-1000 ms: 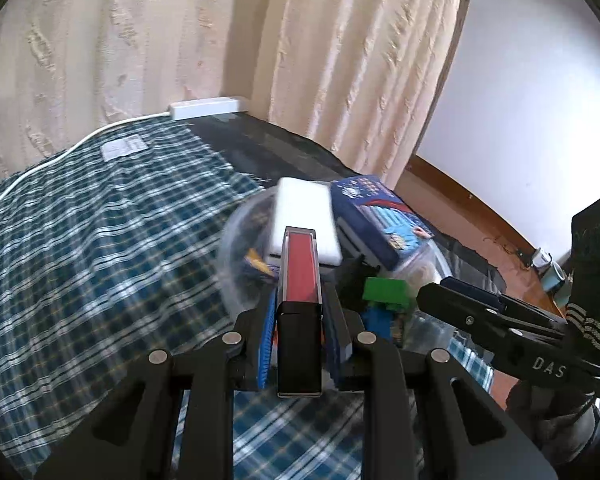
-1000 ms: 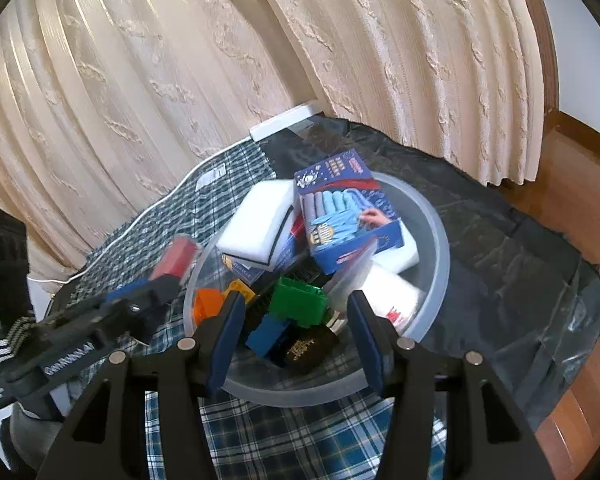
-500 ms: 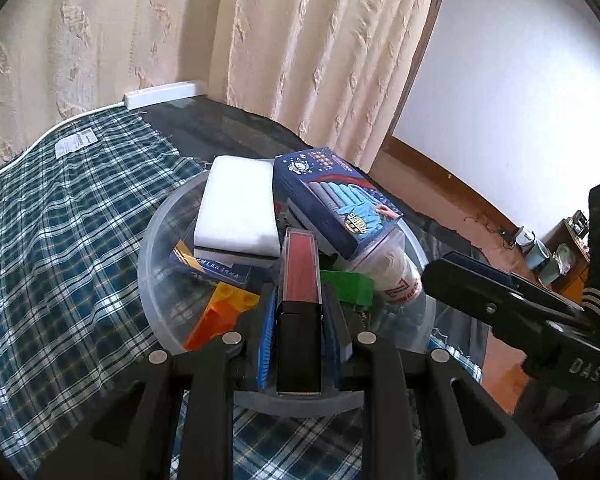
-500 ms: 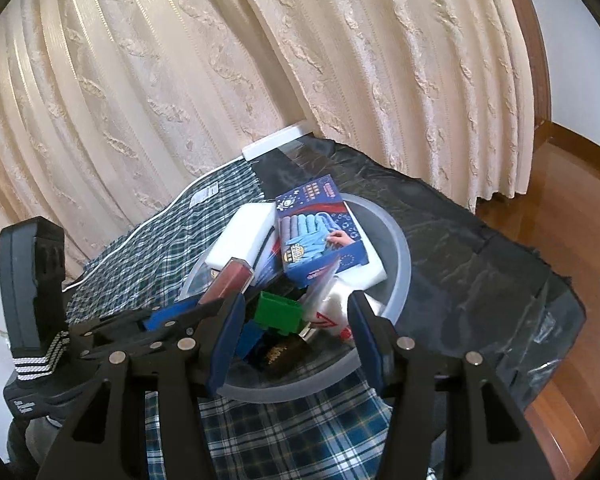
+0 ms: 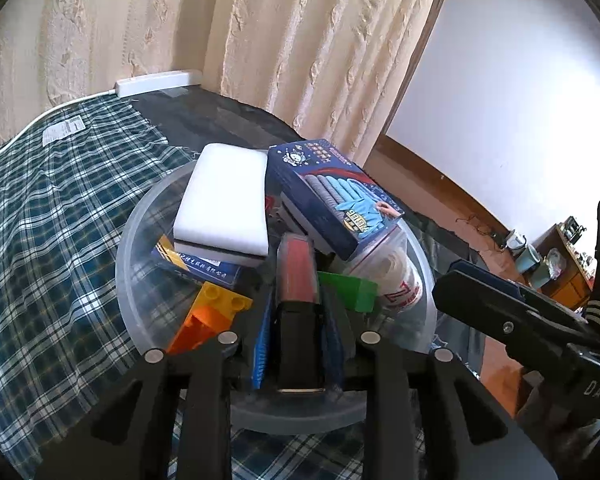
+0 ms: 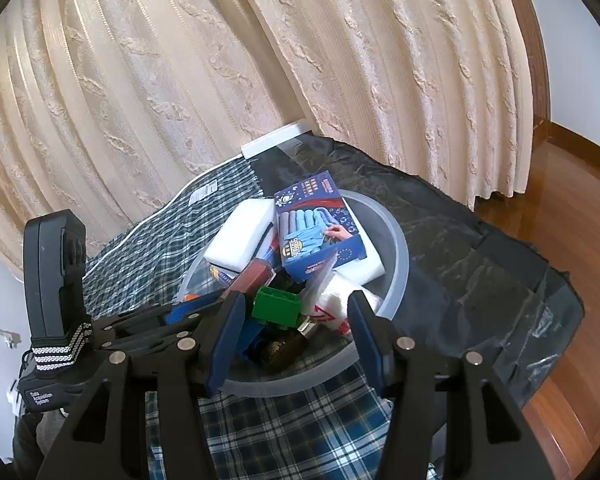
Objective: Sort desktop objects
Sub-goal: 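Lower the lipstick into the bowl with the left gripper while the right lowers the green block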
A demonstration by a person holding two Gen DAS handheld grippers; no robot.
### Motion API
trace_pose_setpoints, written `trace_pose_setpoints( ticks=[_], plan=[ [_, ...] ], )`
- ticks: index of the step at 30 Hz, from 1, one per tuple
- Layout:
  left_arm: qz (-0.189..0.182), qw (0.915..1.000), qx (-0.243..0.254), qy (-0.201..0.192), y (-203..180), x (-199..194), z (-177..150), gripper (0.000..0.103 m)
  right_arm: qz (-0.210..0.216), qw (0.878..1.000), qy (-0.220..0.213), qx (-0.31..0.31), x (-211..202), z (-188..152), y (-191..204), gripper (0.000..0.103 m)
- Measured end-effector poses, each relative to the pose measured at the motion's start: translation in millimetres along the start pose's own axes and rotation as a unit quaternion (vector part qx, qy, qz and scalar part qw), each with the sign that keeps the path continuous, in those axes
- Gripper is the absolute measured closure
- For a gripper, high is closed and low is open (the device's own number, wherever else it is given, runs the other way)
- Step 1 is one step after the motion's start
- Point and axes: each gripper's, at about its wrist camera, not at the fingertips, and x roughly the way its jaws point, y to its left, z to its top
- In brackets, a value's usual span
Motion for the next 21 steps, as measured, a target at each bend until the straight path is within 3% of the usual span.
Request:
trace_pose_setpoints(
  ticks=[4, 7, 12, 15, 21],
  plan=[
    [0.001, 0.9999, -0.006, -0.015, 1.0, -6.6, 1.8, 0.051, -0.002, 1.0, 0.003, 0.003, -0.1, -0.6, -1.5, 0.045],
    [0.007, 0.9997, -0.004, -0.021, 1.2, -11.3, 2.8, 0.049, -0.003, 1.0, 0.004, 0.001, -1.6, -1.6, -0.4, 0.045],
    [0.024, 0.9991, -0.003, -0.034, -0.4, -21.5, 0.8, 0.048, -0.005, 1.0, 0.003, -0.004, -6.8, -3.9, 3.1, 0.027],
    [0.054, 0.9975, -0.003, -0.045, -1.3, -30.6, -0.8, 0.039, -0.008, 1.0, 0.005, -0.005, -8.3, -4.7, 5.3, 0.023],
    [0.132, 0.9875, -0.001, -0.086, -0.5, -57.0, -6.3, 0.036, -0.017, 1.0, 0.013, 0.006, -8.2, -8.6, 5.6, 0.017]
  ],
)
